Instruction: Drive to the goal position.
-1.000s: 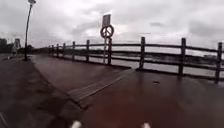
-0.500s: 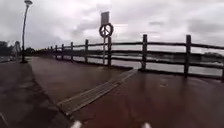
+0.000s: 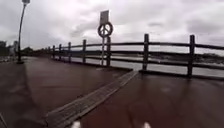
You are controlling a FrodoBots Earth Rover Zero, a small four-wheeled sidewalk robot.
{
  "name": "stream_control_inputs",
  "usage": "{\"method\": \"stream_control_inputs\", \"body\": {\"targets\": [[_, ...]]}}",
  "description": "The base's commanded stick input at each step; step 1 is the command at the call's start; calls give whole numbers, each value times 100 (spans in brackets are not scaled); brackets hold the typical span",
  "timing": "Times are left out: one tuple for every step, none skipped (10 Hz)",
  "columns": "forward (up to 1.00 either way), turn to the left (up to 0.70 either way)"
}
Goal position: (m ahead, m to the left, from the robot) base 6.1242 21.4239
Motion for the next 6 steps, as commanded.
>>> {"method": "stream_control_inputs", "body": {"targets": [[50, 50], [50, 50], [50, 50], [50, 50], [50, 50], [50, 50]]}}
